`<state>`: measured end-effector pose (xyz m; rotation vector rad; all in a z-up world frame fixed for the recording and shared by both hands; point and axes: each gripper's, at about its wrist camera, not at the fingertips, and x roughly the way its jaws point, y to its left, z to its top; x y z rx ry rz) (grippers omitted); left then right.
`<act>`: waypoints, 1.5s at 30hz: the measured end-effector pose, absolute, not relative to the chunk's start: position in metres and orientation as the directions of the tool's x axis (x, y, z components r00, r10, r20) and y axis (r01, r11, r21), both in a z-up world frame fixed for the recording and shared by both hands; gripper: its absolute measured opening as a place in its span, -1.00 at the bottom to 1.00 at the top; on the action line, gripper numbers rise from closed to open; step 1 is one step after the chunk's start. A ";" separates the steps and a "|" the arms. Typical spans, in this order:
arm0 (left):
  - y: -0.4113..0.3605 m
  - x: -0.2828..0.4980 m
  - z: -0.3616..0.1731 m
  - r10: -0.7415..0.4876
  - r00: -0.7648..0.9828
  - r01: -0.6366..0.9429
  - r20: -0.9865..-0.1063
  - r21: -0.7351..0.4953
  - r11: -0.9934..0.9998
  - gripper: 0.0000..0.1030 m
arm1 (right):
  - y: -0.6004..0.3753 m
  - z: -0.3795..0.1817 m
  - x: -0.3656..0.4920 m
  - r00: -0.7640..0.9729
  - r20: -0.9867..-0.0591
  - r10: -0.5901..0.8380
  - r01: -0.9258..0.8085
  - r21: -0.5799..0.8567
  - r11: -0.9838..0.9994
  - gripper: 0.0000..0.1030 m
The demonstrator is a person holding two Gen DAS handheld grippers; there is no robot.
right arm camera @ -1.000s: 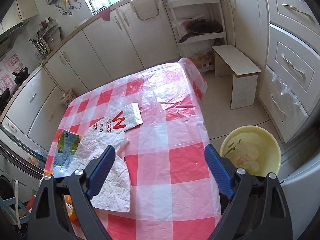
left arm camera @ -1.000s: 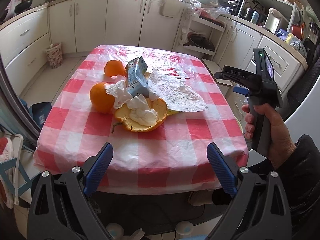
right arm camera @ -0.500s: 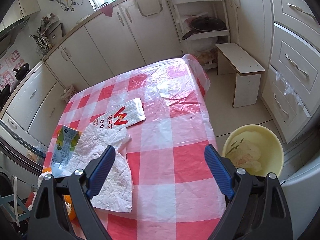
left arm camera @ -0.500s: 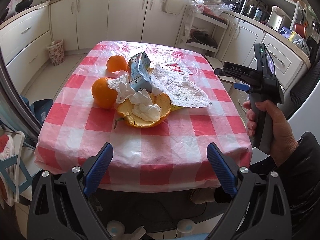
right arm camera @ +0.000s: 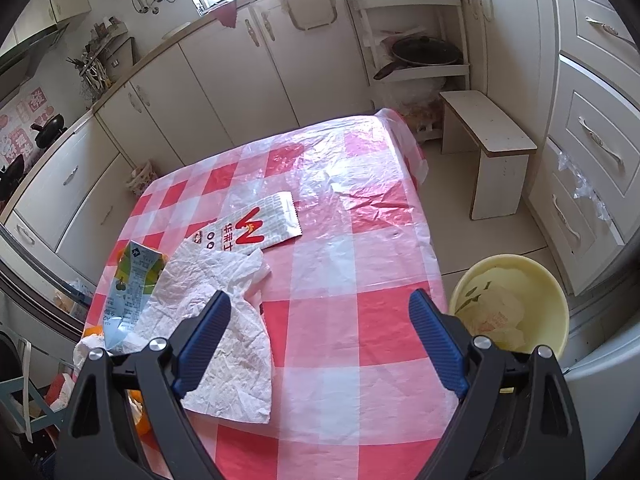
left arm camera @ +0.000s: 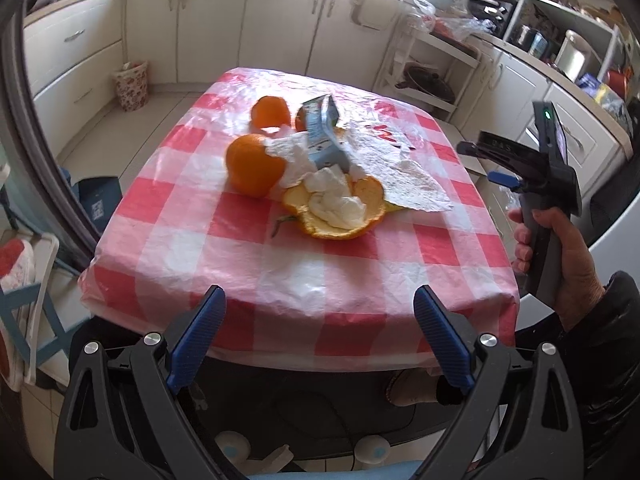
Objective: Collect trash
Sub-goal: 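Bring both tools back over the table toward the tissues, then grasp the white tissue with the left tool while the right tool grasps the white plastic sheet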
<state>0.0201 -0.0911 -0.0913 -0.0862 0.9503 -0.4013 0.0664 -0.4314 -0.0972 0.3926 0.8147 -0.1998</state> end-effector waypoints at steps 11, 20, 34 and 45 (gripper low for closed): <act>-0.070 0.046 -0.103 -0.383 0.509 0.213 -0.771 -0.319 0.924 0.77 | -0.424 -0.103 0.076 0.662 -0.749 0.014 0.288 0.271 0.918 0.69; -0.097 0.093 -0.099 -0.330 0.555 0.200 -0.764 -0.262 0.944 0.76 | -0.400 -0.097 0.081 0.672 -0.740 0.022 0.210 0.218 0.953 0.69; -0.139 0.145 -0.110 -0.218 0.561 0.263 -0.798 -0.078 0.962 -0.94 | -0.414 -0.107 0.088 0.654 -0.754 0.059 0.252 0.291 0.923 0.69; -0.079 0.114 -0.049 -0.417 0.614 0.288 -0.671 -0.301 0.909 -0.95 | -0.418 -0.126 0.118 0.601 -0.797 0.066 0.293 0.296 0.909 0.69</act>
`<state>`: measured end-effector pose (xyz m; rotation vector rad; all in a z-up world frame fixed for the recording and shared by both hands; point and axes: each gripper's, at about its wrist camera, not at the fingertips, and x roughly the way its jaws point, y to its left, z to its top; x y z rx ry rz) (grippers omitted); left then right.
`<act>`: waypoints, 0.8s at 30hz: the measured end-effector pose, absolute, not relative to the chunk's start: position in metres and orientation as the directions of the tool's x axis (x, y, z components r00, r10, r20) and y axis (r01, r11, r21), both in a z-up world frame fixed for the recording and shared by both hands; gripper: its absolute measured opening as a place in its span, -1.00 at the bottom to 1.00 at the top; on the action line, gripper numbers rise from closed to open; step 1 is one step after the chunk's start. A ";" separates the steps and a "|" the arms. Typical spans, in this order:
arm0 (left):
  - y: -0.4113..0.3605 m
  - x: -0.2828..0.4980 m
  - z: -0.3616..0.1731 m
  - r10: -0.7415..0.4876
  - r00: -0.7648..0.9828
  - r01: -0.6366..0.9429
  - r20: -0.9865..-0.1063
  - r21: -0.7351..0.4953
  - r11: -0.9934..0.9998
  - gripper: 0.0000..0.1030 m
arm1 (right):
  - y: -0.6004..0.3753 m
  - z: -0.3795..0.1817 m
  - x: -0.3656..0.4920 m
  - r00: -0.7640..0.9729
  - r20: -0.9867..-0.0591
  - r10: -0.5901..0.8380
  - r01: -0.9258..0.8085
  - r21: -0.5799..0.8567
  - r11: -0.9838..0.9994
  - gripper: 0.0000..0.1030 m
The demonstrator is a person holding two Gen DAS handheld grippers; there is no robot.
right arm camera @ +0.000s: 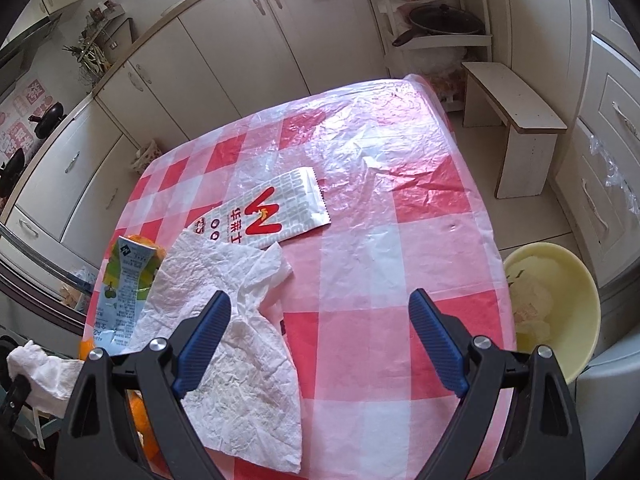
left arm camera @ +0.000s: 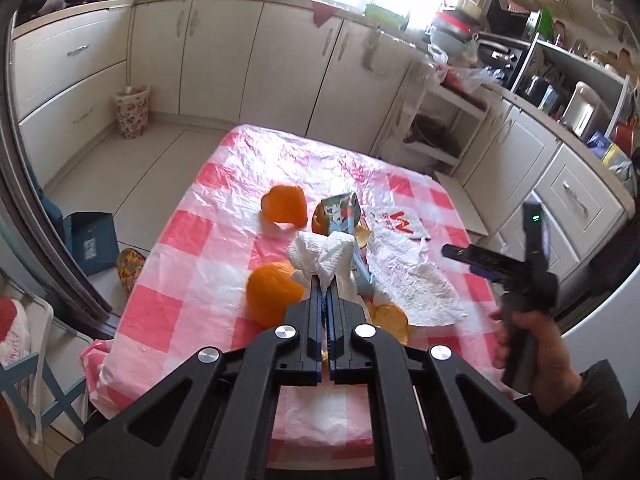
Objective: Collect trash
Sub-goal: 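Grasp the white tissue with the left tool while the right tool grasps the white plastic sheet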
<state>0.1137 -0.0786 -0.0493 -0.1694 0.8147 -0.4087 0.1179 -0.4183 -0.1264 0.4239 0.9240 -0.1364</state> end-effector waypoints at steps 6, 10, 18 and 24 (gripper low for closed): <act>-0.063 0.107 -0.042 -0.432 0.608 0.278 -0.666 -0.331 0.902 -0.95 | -0.399 -0.139 0.146 0.569 -0.820 0.065 0.254 0.250 0.934 0.57; -0.060 0.103 -0.040 -0.430 0.605 0.280 -0.670 -0.327 0.903 -0.95 | -0.386 -0.139 0.162 0.557 -0.827 0.081 0.193 0.224 0.955 0.10; -0.056 0.102 -0.037 -0.432 0.608 0.275 -0.666 -0.335 0.901 -0.95 | -0.399 -0.117 0.146 0.598 -0.771 0.221 0.139 0.371 0.918 -0.87; -0.059 0.097 -0.033 -0.454 0.602 0.284 -0.656 -0.356 0.890 -0.95 | -0.409 -0.082 0.114 0.683 -0.646 0.340 0.071 0.522 0.850 -0.87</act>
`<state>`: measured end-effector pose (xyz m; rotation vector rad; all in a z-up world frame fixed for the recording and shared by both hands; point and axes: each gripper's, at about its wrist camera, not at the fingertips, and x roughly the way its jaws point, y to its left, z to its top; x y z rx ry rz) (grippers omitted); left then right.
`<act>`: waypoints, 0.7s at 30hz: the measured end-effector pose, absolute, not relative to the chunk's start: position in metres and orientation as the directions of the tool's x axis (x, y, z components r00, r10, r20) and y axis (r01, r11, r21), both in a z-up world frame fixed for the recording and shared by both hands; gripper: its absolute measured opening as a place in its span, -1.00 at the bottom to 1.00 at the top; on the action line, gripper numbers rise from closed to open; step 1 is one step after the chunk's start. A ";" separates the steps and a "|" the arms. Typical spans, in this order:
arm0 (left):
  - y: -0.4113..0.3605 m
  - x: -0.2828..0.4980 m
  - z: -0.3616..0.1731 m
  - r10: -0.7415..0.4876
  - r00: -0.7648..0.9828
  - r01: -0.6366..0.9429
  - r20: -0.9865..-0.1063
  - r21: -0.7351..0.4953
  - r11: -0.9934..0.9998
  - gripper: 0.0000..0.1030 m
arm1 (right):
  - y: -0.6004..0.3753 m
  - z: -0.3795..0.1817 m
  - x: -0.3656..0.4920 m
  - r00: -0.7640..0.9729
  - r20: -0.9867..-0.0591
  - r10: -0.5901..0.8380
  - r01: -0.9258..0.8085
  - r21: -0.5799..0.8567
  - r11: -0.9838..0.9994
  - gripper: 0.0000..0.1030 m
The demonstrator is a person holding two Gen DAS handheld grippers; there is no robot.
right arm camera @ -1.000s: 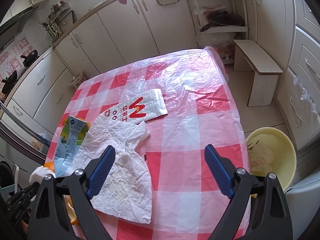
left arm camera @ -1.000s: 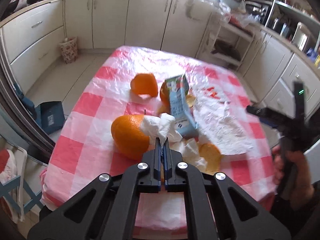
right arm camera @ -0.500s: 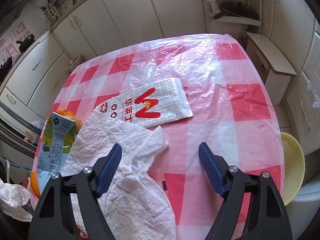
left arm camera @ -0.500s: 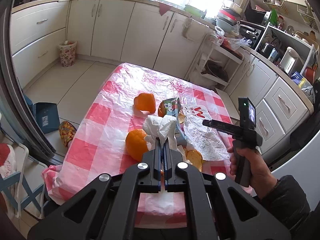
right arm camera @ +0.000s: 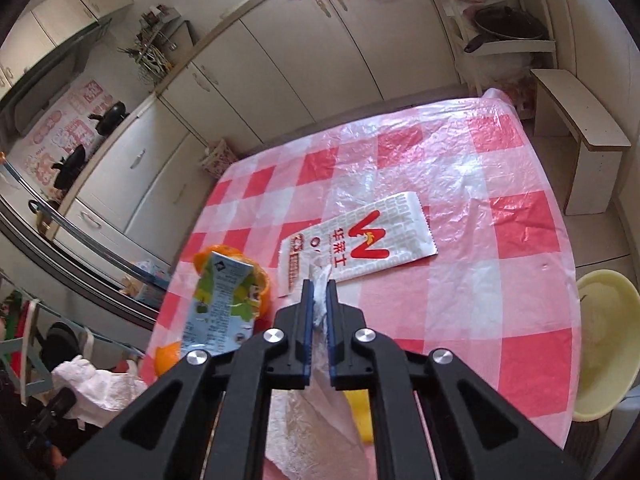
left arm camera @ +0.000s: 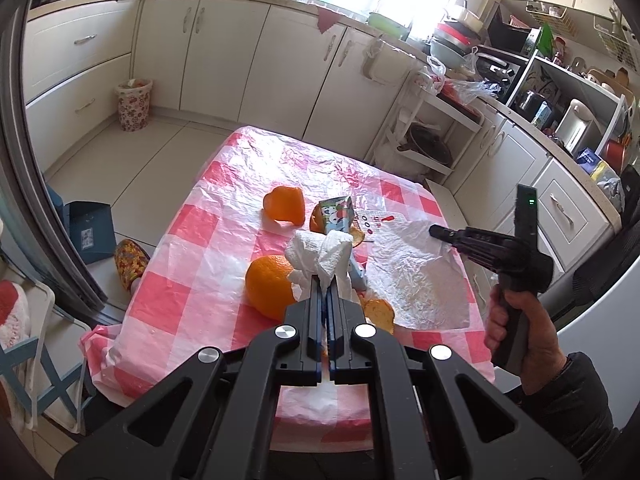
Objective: Collect trash
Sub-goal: 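Grasp the white tissue with the left tool while the right tool grasps the white plastic sheet, then carry the tissue and plastic sheet to the yellow bucket and release them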
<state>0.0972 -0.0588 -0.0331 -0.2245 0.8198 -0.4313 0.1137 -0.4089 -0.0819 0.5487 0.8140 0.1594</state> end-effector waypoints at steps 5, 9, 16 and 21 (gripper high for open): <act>-0.065 0.090 -0.024 -0.481 0.599 0.308 -0.640 -0.371 0.876 -0.95 | -0.425 -0.063 0.087 0.733 -0.554 0.394 0.025 0.601 0.799 -0.87; -0.075 0.083 -0.016 -0.498 0.596 0.334 -0.629 -0.370 0.867 -0.95 | -0.442 -0.051 0.066 0.775 -0.510 0.372 0.032 0.620 0.784 -0.87; -0.114 0.073 -0.003 -0.550 0.564 0.423 -0.616 -0.356 0.833 -0.95 | -0.492 -0.046 0.035 0.847 -0.463 0.262 0.108 0.632 0.768 -0.87; -0.155 0.071 0.001 -0.605 0.514 0.495 -0.609 -0.365 0.788 -0.95 | -0.532 -0.047 0.004 0.884 -0.439 0.162 0.190 0.654 0.733 -0.87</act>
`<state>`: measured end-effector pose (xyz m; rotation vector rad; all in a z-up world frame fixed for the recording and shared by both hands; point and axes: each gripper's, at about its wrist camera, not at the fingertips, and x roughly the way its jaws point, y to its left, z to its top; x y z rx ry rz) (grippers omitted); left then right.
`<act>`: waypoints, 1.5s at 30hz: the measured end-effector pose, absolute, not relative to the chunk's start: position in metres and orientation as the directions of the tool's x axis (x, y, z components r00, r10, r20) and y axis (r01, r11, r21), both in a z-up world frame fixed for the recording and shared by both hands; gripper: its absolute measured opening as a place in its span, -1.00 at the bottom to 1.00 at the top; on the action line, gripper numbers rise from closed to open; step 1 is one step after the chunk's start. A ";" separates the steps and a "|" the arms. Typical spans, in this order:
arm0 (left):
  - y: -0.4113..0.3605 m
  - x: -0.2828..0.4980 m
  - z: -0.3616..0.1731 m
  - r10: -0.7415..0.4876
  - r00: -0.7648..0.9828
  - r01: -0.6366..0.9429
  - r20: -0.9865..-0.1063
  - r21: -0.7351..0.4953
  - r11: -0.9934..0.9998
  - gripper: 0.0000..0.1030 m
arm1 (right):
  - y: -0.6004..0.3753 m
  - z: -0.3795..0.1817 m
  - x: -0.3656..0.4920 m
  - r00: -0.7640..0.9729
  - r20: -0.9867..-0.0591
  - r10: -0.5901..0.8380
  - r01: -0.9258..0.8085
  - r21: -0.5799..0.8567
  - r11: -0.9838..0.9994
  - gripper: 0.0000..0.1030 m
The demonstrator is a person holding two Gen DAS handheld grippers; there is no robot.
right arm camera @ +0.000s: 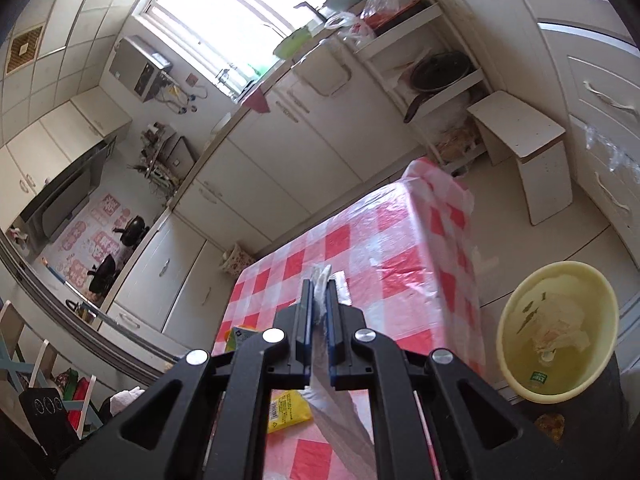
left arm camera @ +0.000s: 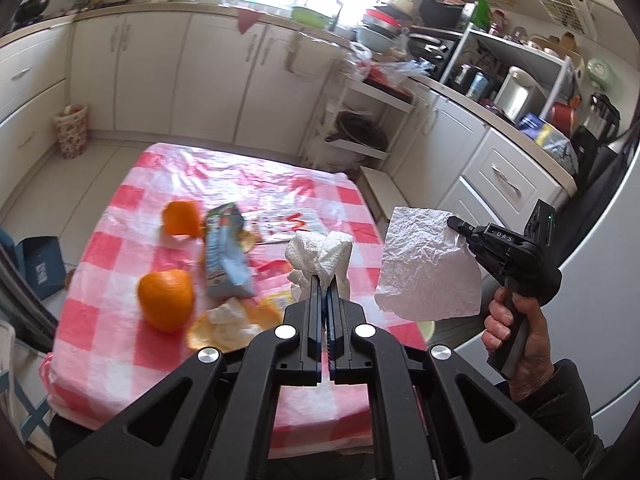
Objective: Collect trash
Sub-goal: 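Carry the tissue and plastic sheet to the yellow bucket and release them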
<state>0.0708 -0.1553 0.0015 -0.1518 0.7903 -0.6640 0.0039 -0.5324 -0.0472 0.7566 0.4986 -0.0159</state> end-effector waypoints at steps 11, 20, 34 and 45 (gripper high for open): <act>-0.290 0.076 -0.008 -0.715 0.352 0.660 -0.604 -0.382 0.647 -0.95 | -0.603 -0.073 -0.017 0.800 -0.587 -0.128 0.484 0.504 0.715 -0.87; -0.393 0.093 -0.047 -0.715 0.257 0.698 -0.651 -0.387 0.603 -0.95 | -0.658 -0.141 0.016 0.629 -0.753 -0.196 0.650 0.371 0.663 -0.84; -0.508 0.121 -0.152 -0.640 0.079 0.647 -0.765 -0.449 0.616 -0.95 | -0.682 -0.090 -0.018 0.760 -0.634 -0.146 0.593 0.582 0.556 0.39; -0.562 0.130 -0.179 -0.577 0.035 0.629 -0.816 -0.430 0.647 -0.15 | -0.662 -0.032 -0.025 0.840 -0.522 -0.144 0.483 0.600 0.638 0.50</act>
